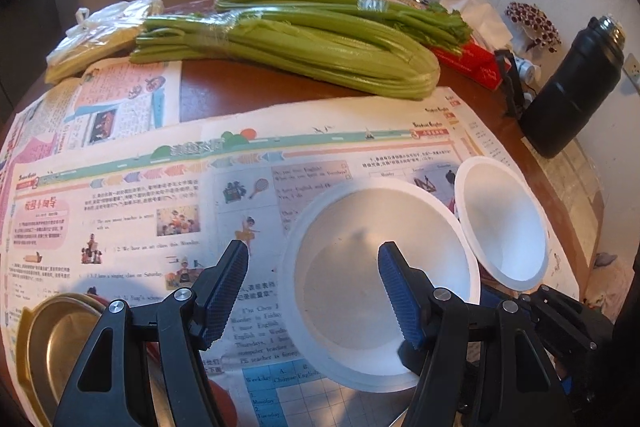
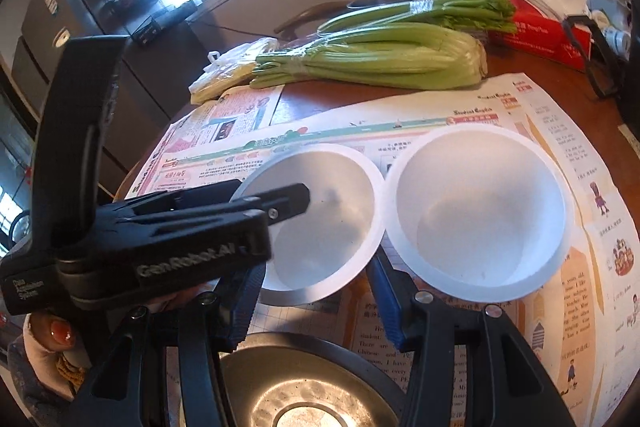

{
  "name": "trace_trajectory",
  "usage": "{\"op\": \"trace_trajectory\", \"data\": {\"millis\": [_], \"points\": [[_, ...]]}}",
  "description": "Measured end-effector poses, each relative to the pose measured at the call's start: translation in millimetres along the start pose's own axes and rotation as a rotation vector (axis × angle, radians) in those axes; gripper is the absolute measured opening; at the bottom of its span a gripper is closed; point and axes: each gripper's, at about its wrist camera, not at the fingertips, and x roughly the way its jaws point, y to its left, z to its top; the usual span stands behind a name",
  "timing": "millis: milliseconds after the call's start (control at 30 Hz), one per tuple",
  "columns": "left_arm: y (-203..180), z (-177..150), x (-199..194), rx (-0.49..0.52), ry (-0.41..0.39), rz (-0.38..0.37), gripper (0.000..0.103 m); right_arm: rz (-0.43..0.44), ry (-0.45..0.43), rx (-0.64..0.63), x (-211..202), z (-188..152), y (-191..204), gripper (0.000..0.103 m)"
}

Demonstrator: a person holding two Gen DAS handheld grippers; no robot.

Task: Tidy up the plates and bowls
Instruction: 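Grasp the rim of the white paper bowl with the left tool and lift it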

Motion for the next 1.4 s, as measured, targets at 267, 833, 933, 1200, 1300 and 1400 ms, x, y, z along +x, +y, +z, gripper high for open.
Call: {"op": "trace_trajectory", "data": {"millis": [267,833,933,1200,1300,1400], "points": [[-2.7,-1.7,5.8,-0.013,0.020,-0.040,0.066,0.027,0.004,-0.020,4.3,1.3,3.8,0.052],[7.1,-9.2,-16.8,-0.055,-0.020,-0.084,0.061,0.045,-0.019,-0.049,-3.9,0.5,13.4,0.053],[7.9,-11.1,-26.2,-0.056,-0.040,-0.079,0.061,0.049,-0.034,-0.063,-9.4,-0.8,19.6,0.053],[5.9,-15.8,-51.1,-0.050,-0.080,-0.082,0.061,0.073,-0.070,-0.087,-26.8,-3.3,30.0,0.053],[4.8,-18.6,-58.8,-0.048,-0.092,-0.086,0.061,0.077,-0.081,-0.096,-33.1,-4.9,32.7,0.053],[1.8,-22.0,-66.2,-0.046,-0.100,-0.089,0.061,0.081,-0.087,-0.099,-38.7,-7.3,34.0,0.053]]}}
